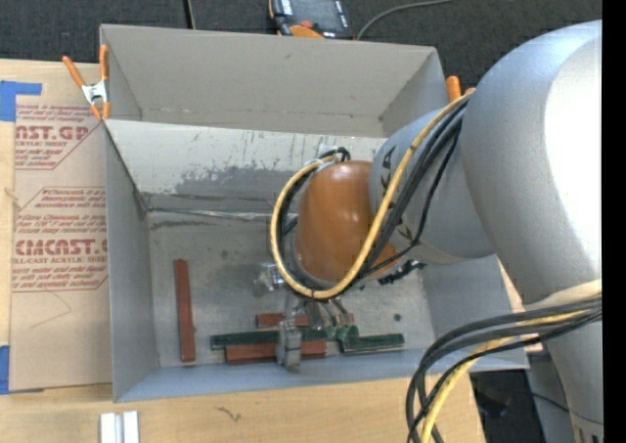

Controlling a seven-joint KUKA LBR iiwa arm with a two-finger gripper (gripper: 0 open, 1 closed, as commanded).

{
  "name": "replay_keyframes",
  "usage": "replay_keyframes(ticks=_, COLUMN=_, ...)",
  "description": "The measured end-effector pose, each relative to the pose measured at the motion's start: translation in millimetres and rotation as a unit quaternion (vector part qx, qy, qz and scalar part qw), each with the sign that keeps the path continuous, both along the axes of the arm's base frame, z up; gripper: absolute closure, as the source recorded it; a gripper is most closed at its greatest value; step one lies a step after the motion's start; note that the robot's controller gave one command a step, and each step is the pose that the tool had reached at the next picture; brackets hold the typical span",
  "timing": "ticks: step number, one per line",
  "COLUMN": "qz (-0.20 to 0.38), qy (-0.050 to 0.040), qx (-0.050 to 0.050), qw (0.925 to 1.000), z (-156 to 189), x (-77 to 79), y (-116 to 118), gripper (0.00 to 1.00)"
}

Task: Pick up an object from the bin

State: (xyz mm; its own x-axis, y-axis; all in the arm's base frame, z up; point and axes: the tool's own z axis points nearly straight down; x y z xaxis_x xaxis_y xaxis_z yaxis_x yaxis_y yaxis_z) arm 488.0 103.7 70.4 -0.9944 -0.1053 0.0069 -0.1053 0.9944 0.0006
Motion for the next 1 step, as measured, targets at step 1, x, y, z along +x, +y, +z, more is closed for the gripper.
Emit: replay_keyframes(ticks=1, qz=-0.002, qy=-0.0058, qx=0.001, qw=1.0000, z=5.5, x=4.4, y=-0.9, gripper=1.00)
